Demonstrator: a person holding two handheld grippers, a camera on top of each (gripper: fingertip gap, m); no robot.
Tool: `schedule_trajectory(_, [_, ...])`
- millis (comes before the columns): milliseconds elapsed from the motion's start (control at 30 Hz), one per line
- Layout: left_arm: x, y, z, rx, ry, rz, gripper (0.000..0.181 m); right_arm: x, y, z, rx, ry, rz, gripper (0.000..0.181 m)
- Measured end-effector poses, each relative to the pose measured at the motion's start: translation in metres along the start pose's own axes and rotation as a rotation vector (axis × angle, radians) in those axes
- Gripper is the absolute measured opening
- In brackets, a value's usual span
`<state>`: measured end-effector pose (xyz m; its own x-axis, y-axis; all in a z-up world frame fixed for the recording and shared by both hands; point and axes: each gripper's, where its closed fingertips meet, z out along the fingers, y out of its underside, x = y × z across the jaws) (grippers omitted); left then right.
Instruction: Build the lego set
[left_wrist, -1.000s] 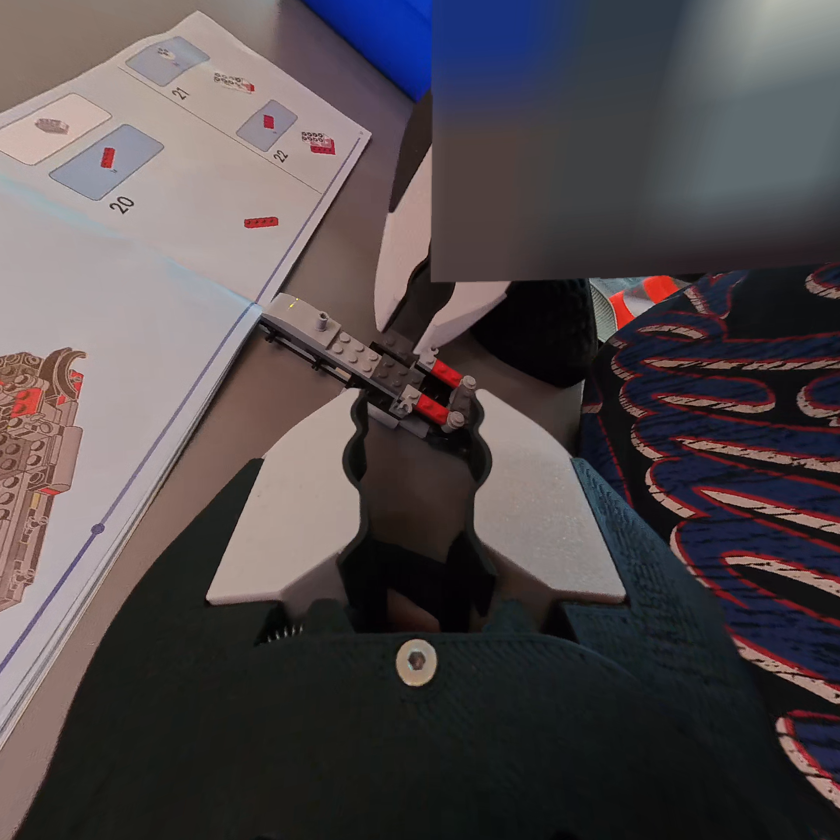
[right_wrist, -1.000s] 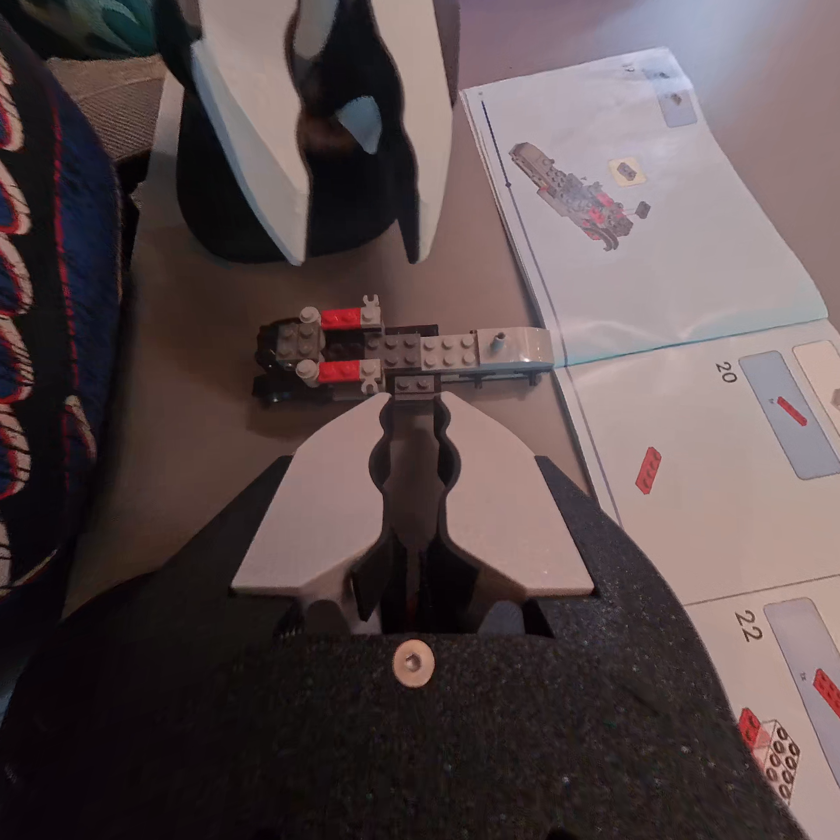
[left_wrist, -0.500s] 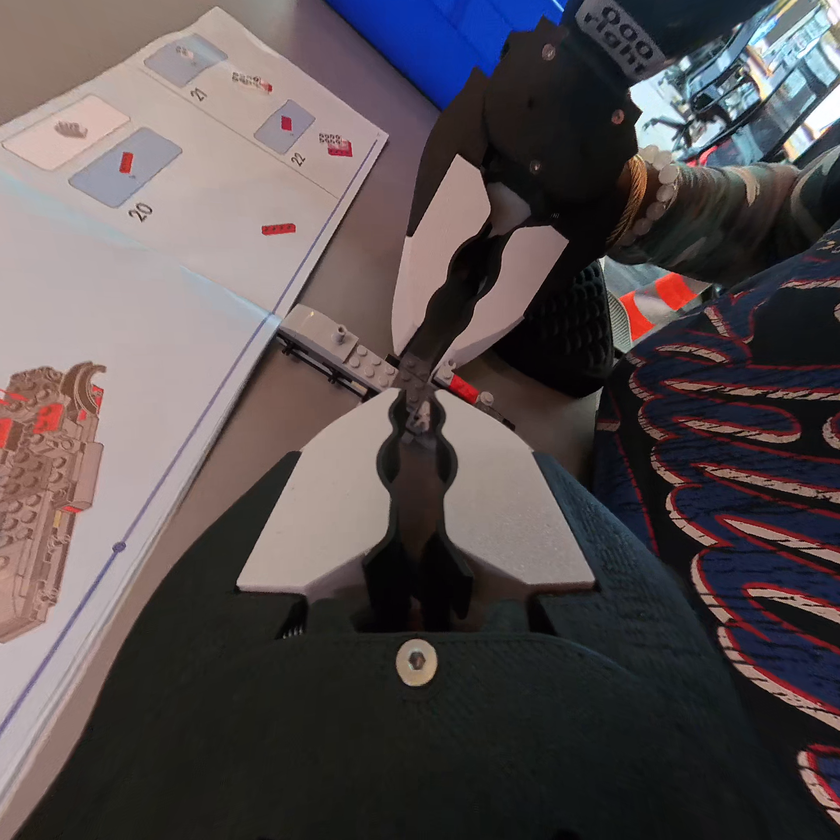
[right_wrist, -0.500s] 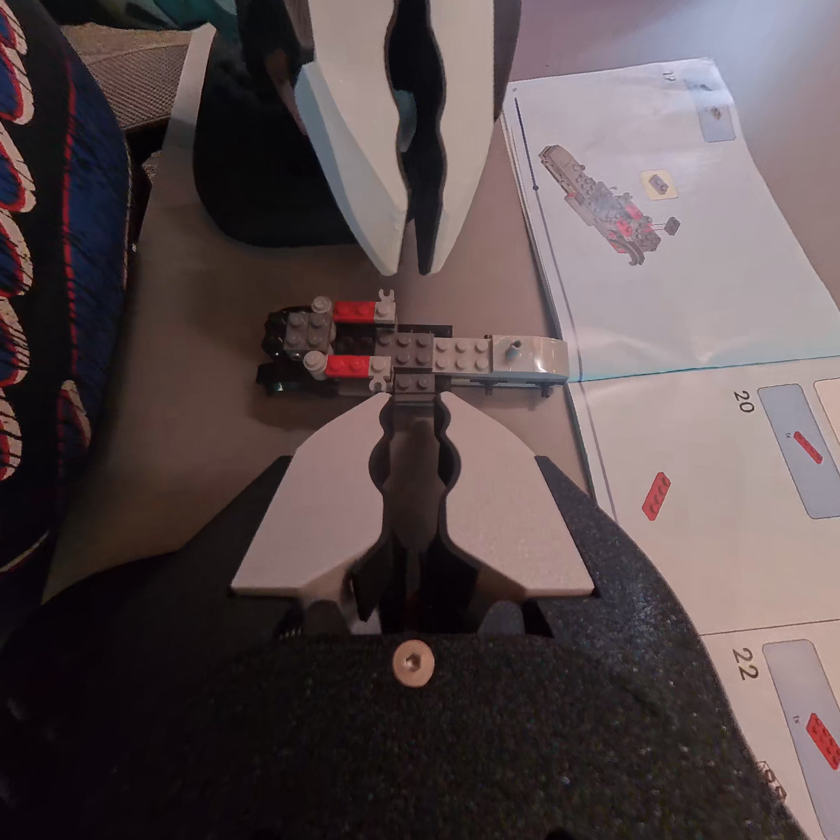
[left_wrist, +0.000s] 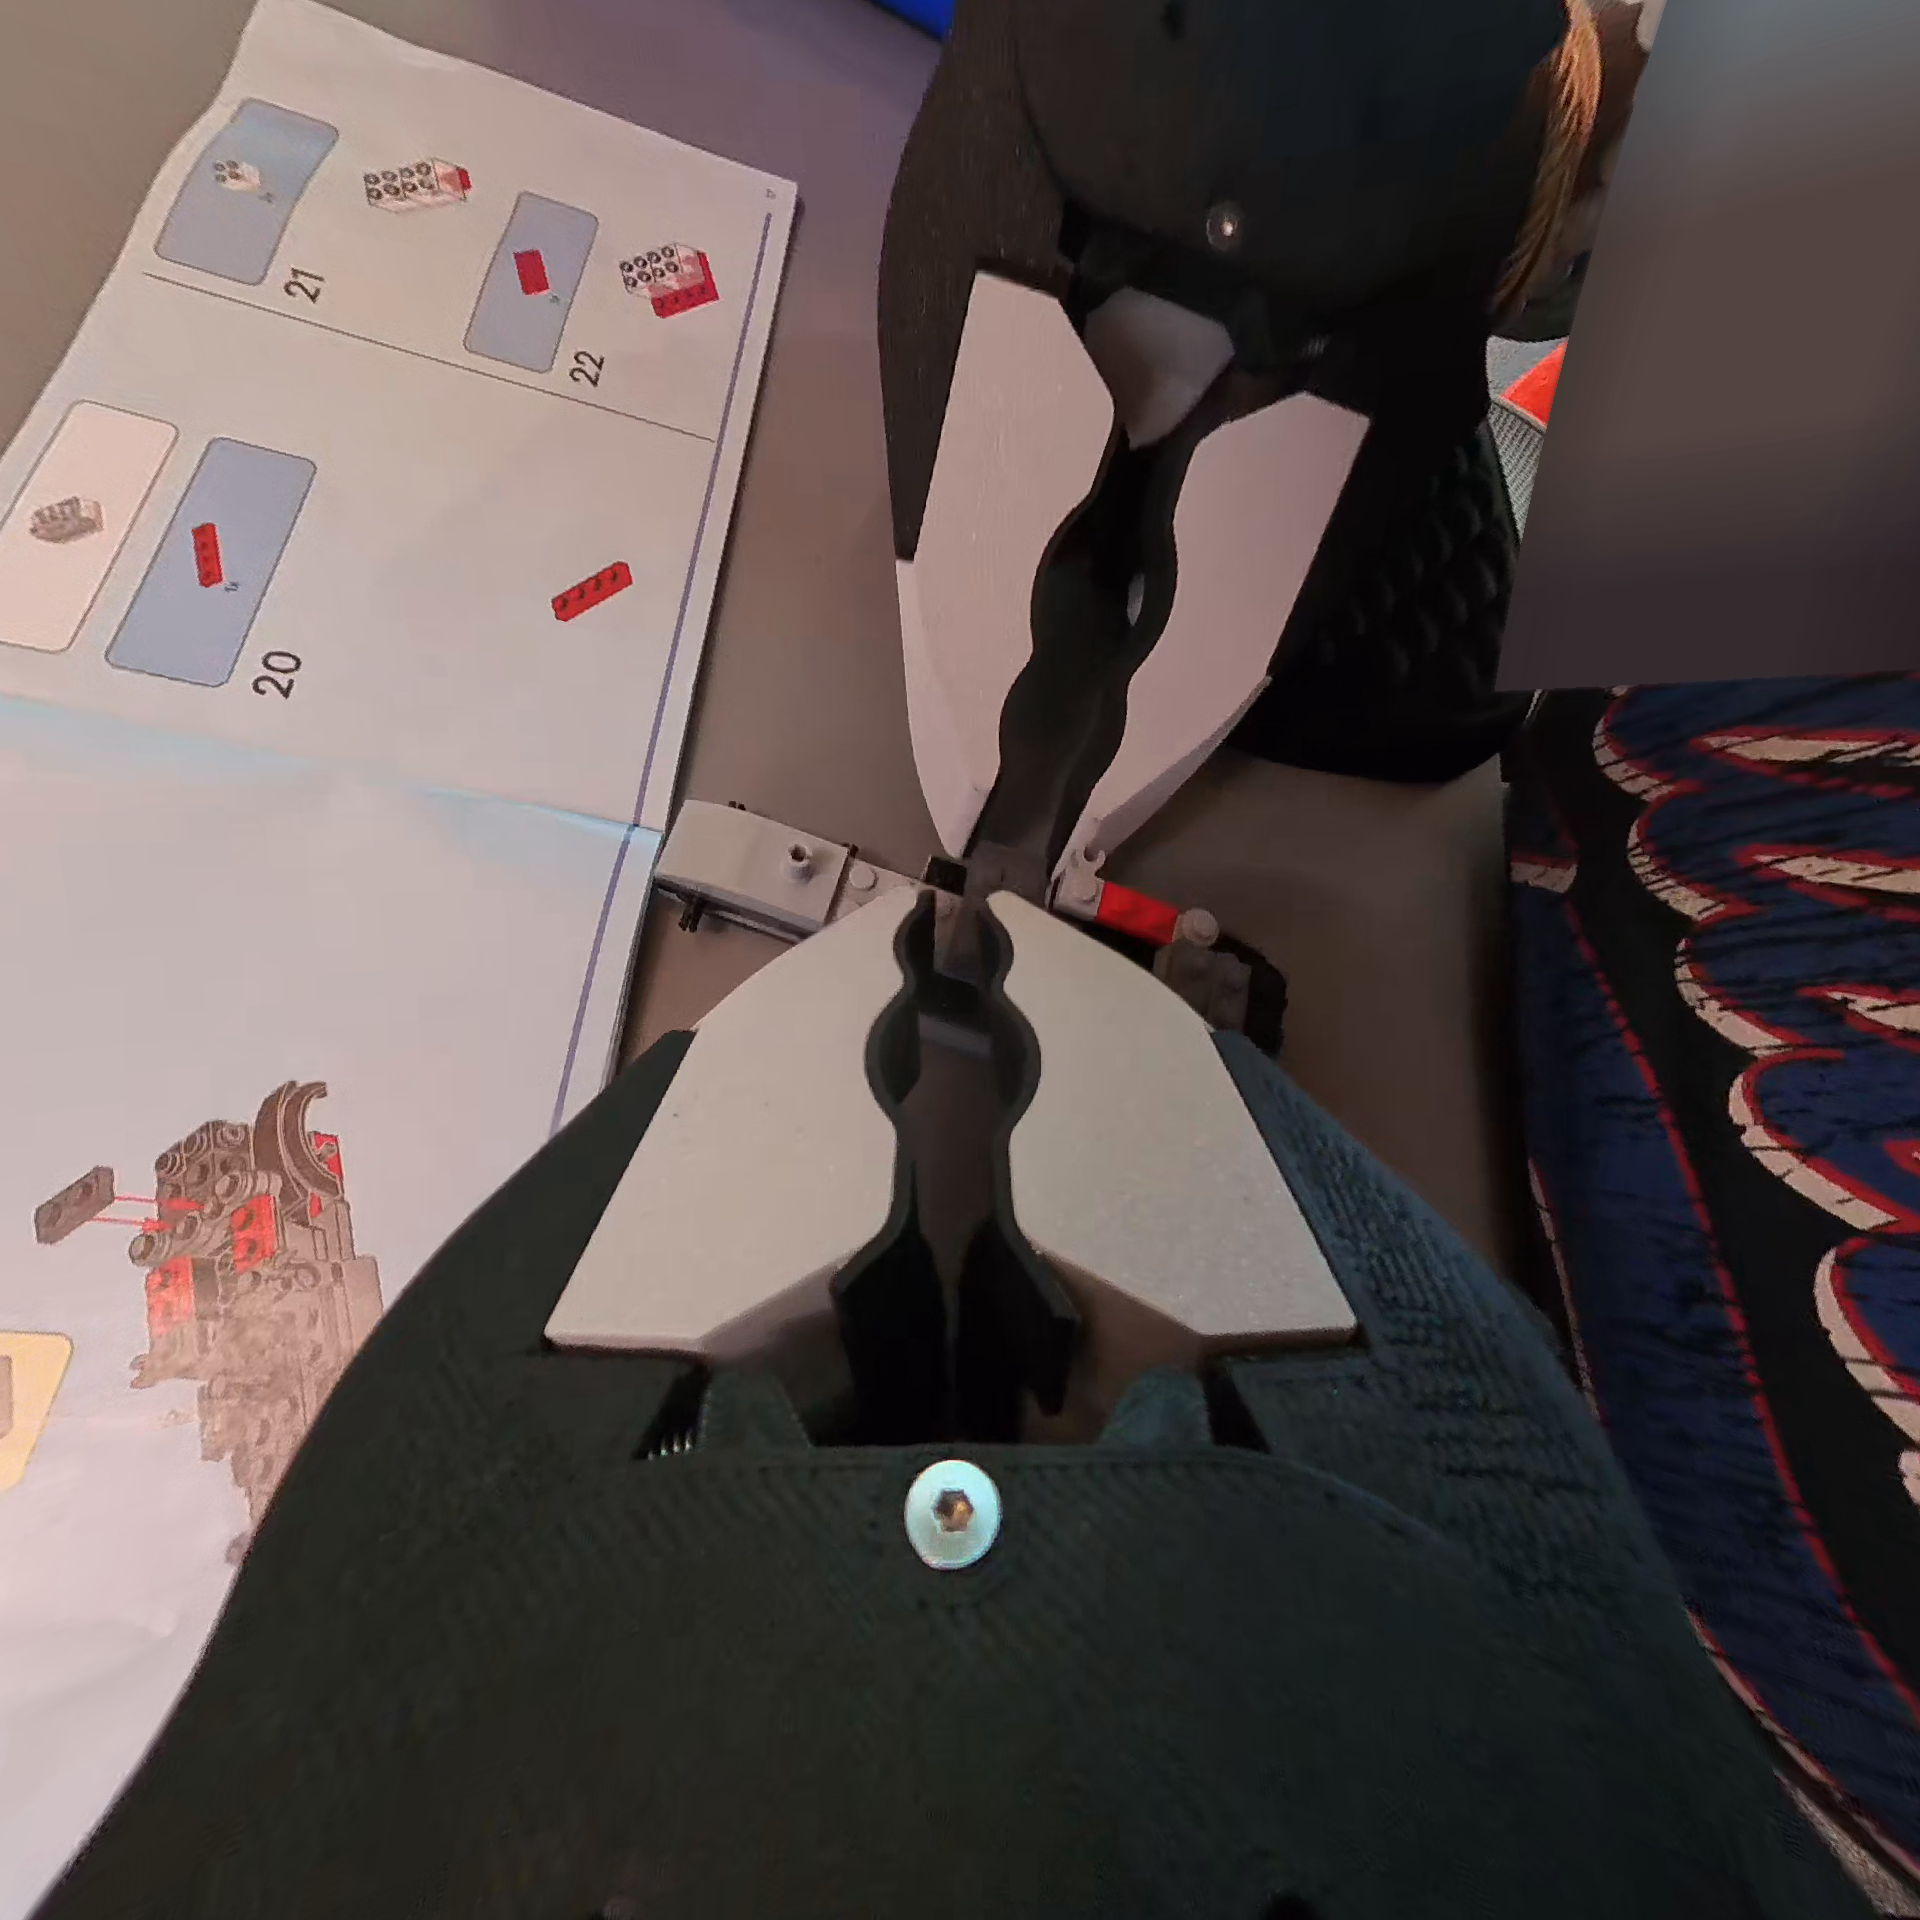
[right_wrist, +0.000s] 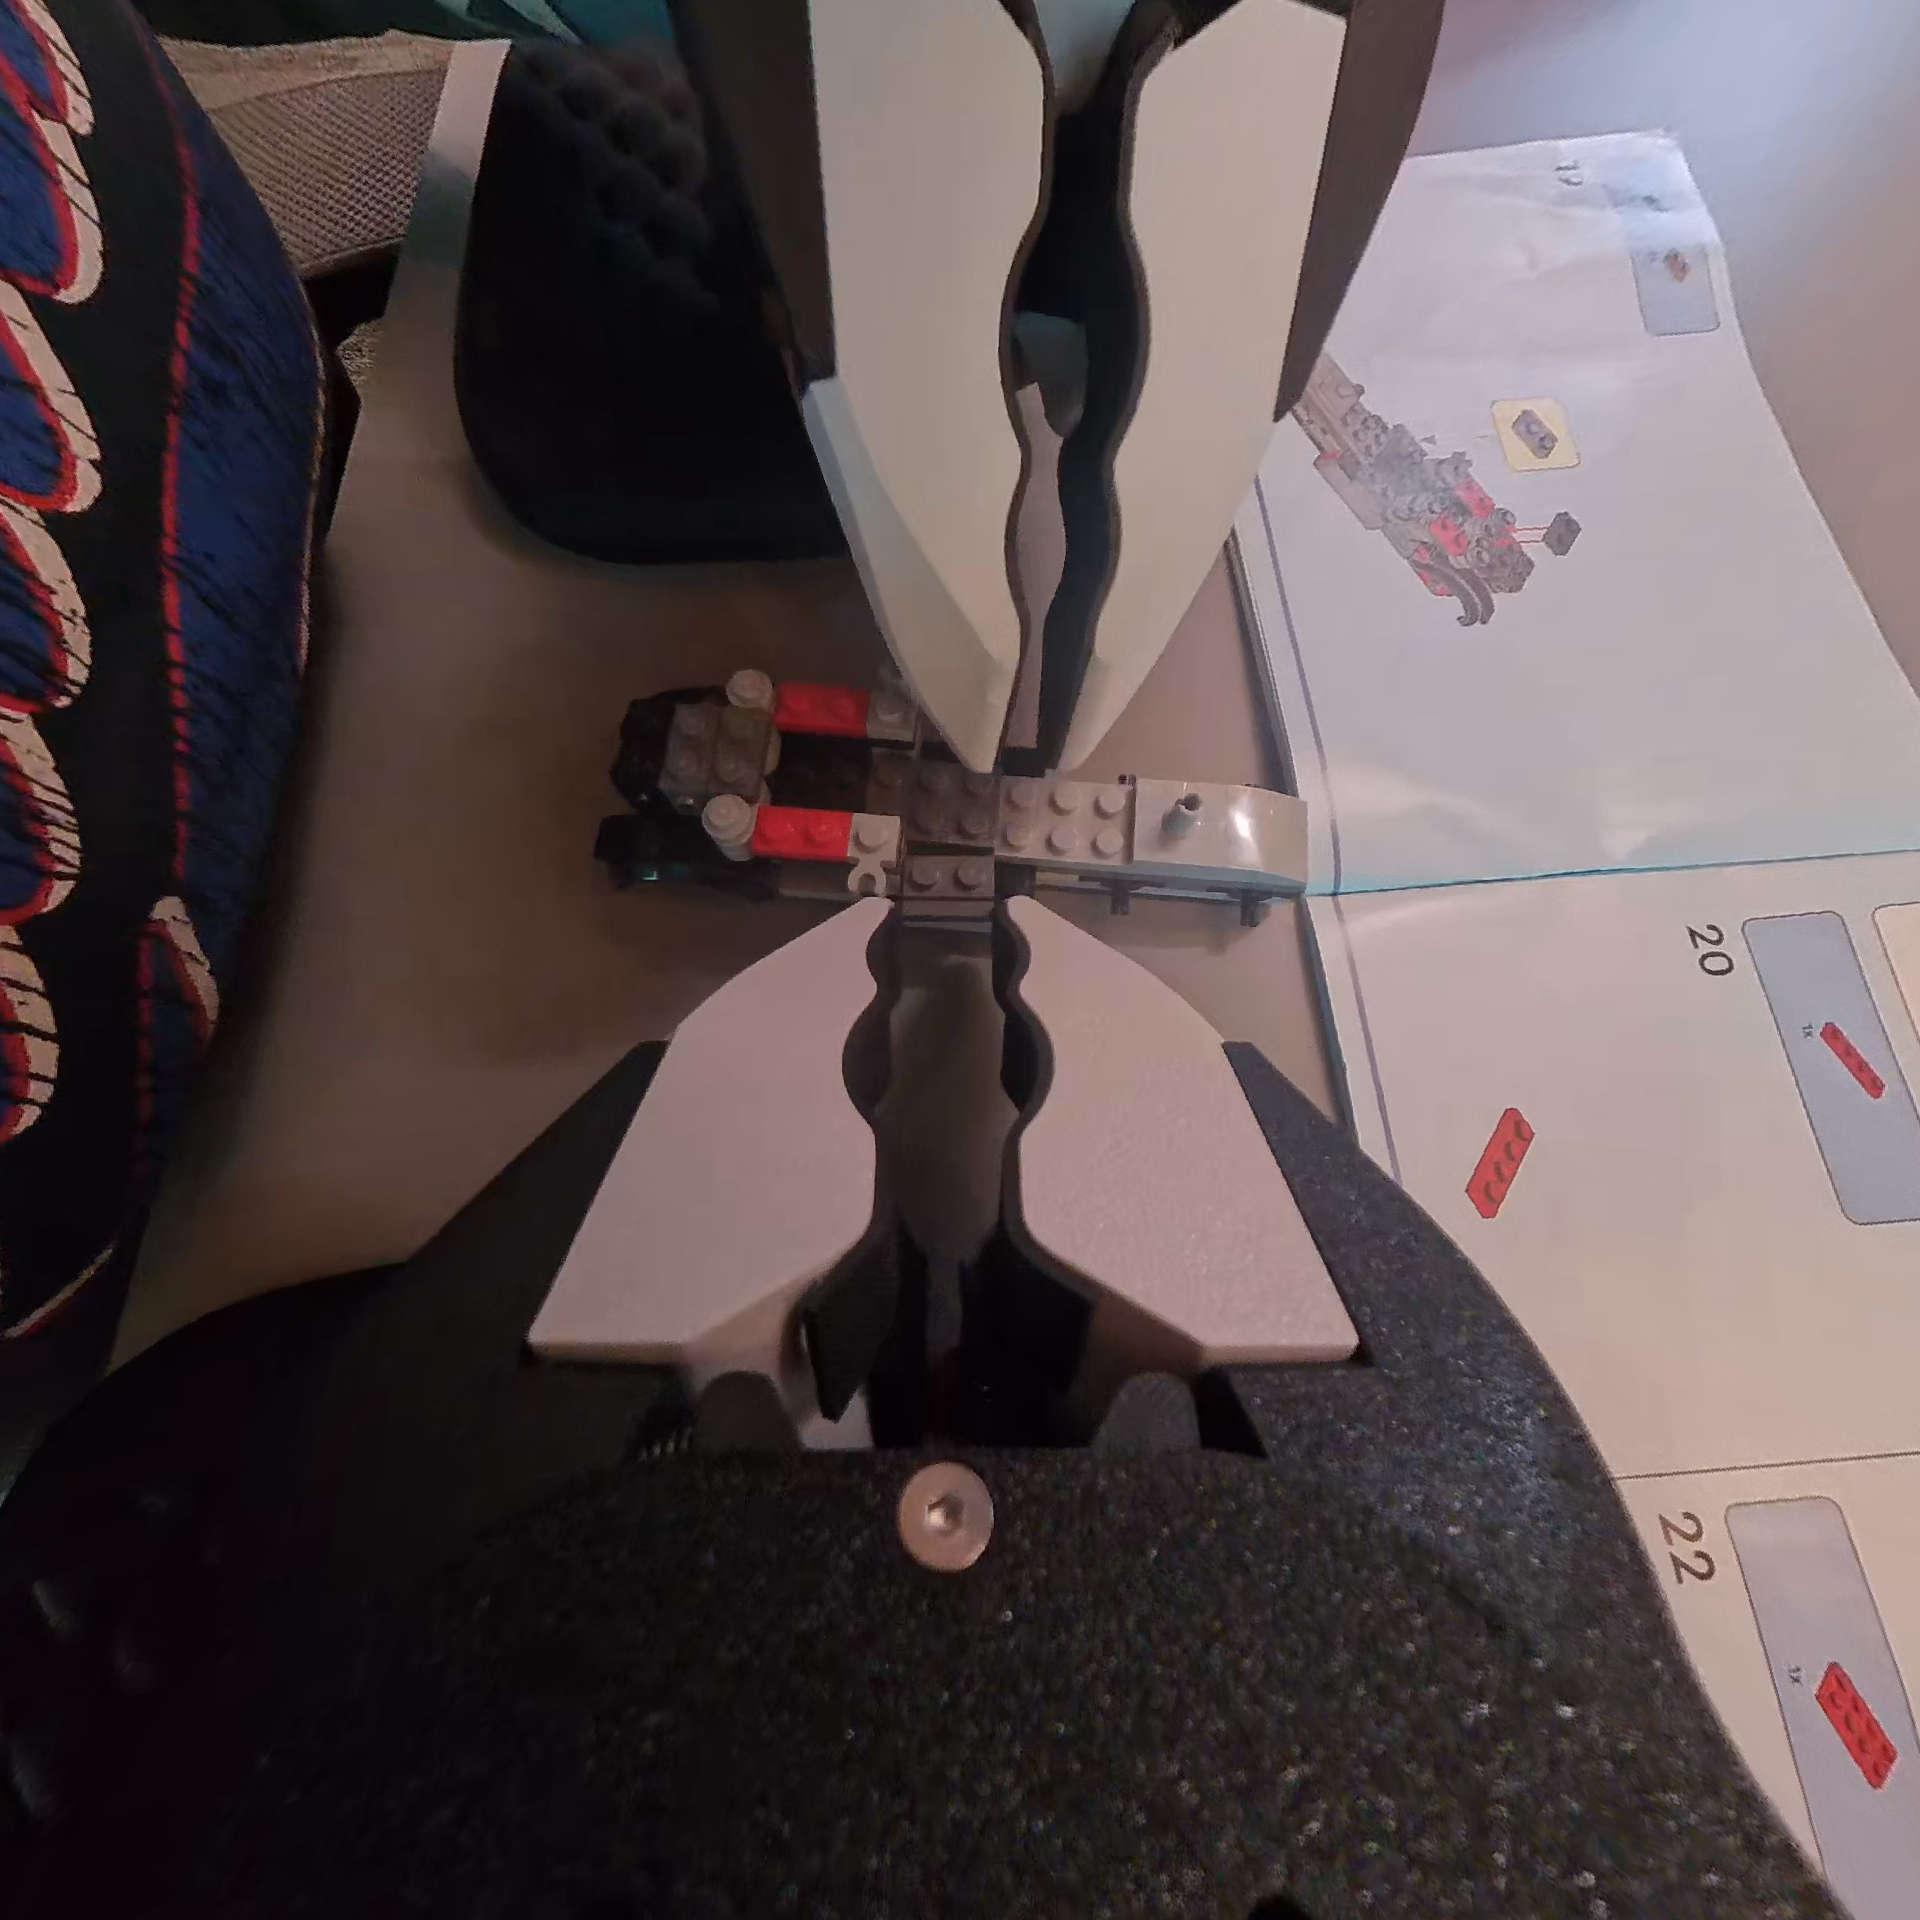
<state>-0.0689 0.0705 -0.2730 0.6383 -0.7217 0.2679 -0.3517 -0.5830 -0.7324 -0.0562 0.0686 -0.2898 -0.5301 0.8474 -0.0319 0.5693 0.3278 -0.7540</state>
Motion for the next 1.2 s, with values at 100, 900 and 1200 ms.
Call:
schedule_trajectory(100, [-0.003, -0.003, 0.004, -0.021, -0.010, 0.009, 0.009, -0.001, 0.000, 0.001, -0.008, -0.006, -0.001, 0.016])
schedule_trajectory(900, [-0.002, 0.016, -0.004, -0.064, -0.030, -0.045, 0.010, -0.003, -0.003, 0.001, -0.033, -0.086, -0.025, 0.007])
schedule_trajectory(1200, [-0.002, 0.018, -0.002, -0.071, -0.014, -0.052, 0.010, -0.004, -0.003, 0.001, -0.067, -0.126, -0.041, 0.005])
